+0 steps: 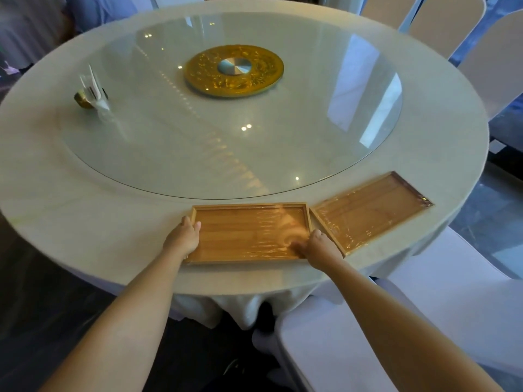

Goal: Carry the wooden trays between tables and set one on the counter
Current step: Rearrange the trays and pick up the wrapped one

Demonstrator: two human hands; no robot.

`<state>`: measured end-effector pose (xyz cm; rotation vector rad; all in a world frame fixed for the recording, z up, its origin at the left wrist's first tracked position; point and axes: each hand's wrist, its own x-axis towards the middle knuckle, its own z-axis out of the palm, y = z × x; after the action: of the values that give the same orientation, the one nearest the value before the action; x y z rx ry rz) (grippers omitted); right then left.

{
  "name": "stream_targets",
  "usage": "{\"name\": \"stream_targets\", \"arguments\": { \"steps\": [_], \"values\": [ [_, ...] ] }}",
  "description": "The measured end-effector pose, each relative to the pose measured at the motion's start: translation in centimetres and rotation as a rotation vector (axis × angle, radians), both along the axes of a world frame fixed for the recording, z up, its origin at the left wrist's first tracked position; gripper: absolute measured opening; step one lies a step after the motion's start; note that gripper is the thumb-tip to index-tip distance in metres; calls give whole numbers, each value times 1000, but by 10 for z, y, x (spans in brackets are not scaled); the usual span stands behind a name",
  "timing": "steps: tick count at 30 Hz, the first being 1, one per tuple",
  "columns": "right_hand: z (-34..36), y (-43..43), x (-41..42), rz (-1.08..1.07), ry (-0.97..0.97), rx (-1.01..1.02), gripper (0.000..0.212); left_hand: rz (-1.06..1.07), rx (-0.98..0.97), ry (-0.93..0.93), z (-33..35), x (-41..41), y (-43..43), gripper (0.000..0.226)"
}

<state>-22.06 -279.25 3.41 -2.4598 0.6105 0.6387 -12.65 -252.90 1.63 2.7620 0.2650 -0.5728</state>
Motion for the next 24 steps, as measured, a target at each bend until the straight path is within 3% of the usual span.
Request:
{"name": "stream_targets", "arguments": {
  "steps": [15,19,24],
  "values": [
    [9,7,1,-79,27,-12,57,14,-152,138,1,11,14,58],
    [21,2,-3,-39,-26,-15,47,124,-125,-91,13,10,15,52],
    [40,-28,-5,-65,-140,-65,75,18,-157,-306,52,12,-34,37]
  ]
}}
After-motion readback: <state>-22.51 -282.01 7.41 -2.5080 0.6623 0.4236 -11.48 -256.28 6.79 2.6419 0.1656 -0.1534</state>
